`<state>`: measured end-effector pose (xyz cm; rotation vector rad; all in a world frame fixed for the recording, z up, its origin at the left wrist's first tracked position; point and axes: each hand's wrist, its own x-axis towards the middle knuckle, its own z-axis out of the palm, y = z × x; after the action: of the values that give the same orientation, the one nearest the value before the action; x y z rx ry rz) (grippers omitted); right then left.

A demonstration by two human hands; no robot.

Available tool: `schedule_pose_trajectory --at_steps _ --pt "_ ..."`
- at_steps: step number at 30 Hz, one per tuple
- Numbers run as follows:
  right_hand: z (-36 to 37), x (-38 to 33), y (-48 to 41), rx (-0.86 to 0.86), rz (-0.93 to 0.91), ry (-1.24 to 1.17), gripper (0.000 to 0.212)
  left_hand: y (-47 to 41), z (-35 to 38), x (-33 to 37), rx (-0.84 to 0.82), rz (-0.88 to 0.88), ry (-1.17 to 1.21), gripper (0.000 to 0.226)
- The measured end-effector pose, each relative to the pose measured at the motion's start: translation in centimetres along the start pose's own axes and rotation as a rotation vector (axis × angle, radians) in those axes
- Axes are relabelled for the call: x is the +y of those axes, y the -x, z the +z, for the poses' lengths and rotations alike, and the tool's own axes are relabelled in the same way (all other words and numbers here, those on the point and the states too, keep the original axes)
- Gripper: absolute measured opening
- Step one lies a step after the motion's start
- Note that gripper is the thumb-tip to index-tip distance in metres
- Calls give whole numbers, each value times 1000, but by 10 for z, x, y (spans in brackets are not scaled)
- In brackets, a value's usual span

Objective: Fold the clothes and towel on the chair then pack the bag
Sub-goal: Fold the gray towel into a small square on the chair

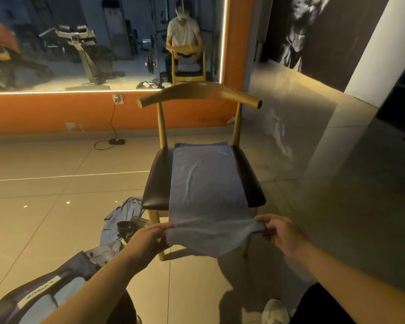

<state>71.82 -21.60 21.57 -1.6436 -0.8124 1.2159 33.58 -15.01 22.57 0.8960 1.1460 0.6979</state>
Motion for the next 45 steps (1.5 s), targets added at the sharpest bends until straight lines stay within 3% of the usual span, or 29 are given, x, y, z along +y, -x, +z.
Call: schedule_pose_trajectory --at_steps 3,6,8,12,18,22,35,39,45 --pt "-9 -20 10 -64 -75 104 44 12 -4 20 -61 108 -281 43" --pt "-14 -44 20 -33 -152 164 27 20 -6 42 -8 242 -628 41" --pt "-15 -59 23 -2 -173 116 15 25 -1 57 63 327 -726 32" --pt "-14 -88 29 26 -240 144 17 37 19 86 127 416 -714 7" --pt "-6 -122 29 36 -305 195 13 29 20 106 124 446 -766 23" --pt "4 -145 -3 117 -323 161 12 1 25 125 188 483 -590 23" --pt "46 -191 -213 309 -280 234 8 -212 23 199 388 427 -550 17" --pt "56 -187 -292 304 -238 307 22 -287 18 209 402 407 -565 19" --pt "67 -170 -390 314 -208 388 19 -390 9 204 465 353 -673 23"
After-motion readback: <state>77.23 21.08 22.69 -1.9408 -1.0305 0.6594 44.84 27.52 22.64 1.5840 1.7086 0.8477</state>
